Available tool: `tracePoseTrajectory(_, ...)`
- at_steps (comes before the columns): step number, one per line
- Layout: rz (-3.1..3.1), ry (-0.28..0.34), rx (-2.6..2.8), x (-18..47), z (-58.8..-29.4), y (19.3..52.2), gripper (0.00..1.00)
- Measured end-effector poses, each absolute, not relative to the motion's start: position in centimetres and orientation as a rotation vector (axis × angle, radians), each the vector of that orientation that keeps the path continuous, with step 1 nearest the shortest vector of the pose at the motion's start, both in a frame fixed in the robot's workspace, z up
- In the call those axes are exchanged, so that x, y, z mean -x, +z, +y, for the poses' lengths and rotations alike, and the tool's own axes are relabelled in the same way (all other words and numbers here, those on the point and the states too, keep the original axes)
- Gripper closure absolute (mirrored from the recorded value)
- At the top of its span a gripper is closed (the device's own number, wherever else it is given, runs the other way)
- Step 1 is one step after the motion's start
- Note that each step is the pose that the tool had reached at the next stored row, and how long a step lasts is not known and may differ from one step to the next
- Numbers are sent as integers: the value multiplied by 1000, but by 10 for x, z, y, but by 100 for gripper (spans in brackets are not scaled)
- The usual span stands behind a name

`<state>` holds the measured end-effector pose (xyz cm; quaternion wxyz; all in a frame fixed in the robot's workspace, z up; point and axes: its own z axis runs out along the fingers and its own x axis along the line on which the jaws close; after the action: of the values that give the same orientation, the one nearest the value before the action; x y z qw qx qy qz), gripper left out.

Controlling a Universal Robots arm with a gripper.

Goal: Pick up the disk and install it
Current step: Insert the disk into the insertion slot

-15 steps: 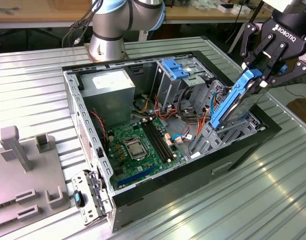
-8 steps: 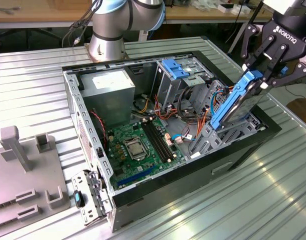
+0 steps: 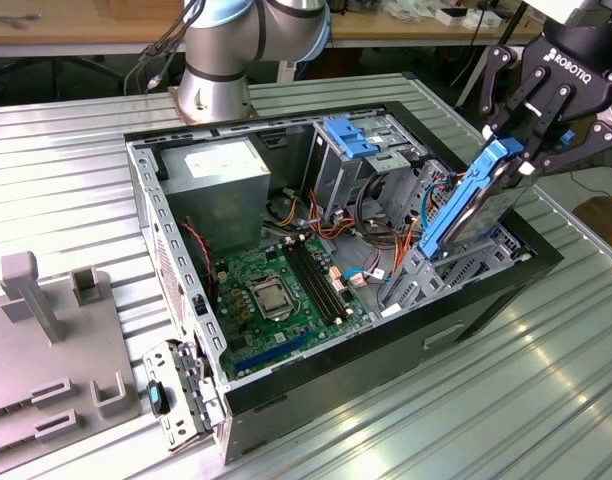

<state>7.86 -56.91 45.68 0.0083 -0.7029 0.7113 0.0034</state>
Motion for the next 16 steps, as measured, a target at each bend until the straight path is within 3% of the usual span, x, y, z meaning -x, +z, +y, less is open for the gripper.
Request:
tracePoseTrajectory(6,2239,-27,2213,-79,-566,457,63)
tracePoseTrajectory(16,2239,-28,2213,-79,-559,457,63)
